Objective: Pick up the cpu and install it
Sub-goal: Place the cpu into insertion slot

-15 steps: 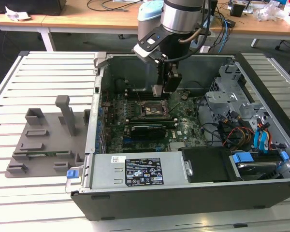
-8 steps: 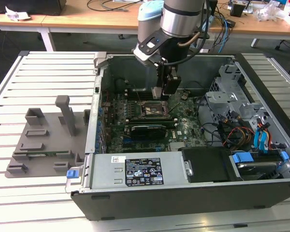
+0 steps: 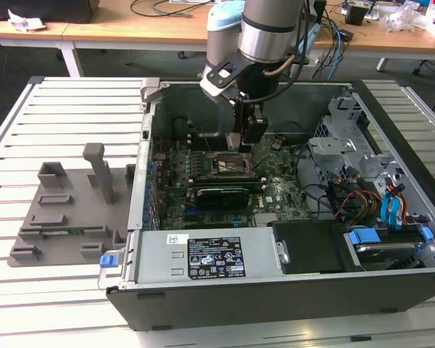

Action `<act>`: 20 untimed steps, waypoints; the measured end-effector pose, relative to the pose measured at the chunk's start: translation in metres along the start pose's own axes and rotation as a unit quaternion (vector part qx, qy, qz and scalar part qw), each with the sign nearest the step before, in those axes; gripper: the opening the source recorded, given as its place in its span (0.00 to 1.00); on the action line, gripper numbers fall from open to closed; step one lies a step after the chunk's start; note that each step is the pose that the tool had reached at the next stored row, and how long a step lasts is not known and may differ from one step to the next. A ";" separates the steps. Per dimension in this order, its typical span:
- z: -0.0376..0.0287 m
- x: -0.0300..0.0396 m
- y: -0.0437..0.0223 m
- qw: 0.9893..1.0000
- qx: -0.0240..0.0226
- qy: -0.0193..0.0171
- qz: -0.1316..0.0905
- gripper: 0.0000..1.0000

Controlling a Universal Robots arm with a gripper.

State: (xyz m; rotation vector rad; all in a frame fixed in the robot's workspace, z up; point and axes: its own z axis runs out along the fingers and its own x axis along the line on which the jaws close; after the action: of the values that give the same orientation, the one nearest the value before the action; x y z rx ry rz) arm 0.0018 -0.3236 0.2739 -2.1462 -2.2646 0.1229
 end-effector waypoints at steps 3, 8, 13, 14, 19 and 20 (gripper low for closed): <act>0.0085 0.0018 0.0007 1.000 0.001 0.001 0.008 0.55; 0.0219 0.0058 0.0016 1.000 0.001 0.001 0.017 0.55; 0.0365 0.0104 0.0007 1.000 0.001 0.001 0.017 0.55; 0.0382 0.0105 0.0003 1.000 0.001 0.001 0.017 0.55; 0.0524 0.0116 -0.0017 1.000 0.001 0.001 0.017 0.55; 0.0575 0.0121 -0.0017 1.000 0.001 0.001 0.017 0.55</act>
State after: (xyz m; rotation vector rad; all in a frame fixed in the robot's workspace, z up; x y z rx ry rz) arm -0.0044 -0.3141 0.2162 -2.1825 -2.2265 0.1235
